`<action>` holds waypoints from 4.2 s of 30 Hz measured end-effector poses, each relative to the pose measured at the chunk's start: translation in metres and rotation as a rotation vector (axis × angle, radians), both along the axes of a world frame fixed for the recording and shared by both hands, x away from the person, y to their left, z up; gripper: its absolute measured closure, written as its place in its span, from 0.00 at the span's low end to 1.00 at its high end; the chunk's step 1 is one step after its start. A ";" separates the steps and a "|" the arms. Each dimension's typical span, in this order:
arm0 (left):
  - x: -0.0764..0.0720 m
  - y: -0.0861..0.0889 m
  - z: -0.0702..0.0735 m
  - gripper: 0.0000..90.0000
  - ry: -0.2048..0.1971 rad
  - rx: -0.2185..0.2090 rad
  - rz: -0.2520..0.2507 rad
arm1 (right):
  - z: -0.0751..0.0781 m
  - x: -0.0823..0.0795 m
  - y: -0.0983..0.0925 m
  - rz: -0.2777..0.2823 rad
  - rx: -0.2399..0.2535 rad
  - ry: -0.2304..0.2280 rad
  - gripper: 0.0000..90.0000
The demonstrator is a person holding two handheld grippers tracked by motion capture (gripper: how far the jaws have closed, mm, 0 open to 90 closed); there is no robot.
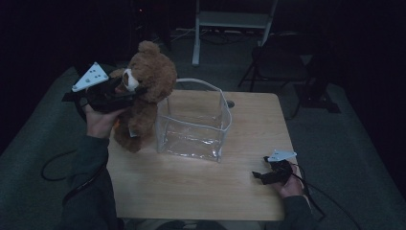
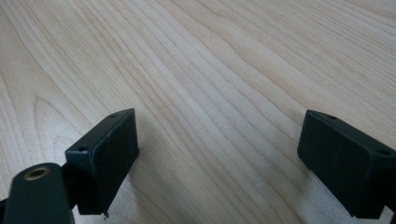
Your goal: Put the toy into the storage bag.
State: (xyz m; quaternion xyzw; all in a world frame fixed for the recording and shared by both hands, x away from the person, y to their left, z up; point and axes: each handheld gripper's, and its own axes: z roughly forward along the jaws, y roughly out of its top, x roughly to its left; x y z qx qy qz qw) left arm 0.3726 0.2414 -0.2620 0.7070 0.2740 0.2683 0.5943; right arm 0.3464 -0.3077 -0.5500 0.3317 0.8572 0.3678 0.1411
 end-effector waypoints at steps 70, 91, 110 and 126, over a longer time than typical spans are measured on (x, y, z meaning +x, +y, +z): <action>0.046 -0.059 0.037 0.43 -0.051 0.074 -0.151 | 0.000 0.000 0.000 0.000 0.000 -0.001 0.13; 0.061 -0.084 0.038 0.43 -0.025 0.058 -0.197 | 0.000 0.000 0.000 0.001 0.000 -0.001 0.13; 0.076 -0.110 0.028 0.43 0.010 0.045 -0.255 | 0.000 0.000 0.000 0.001 0.001 0.000 0.13; 0.083 -0.126 0.022 0.43 0.024 0.018 -0.296 | 0.000 0.000 0.000 0.002 0.001 0.000 0.13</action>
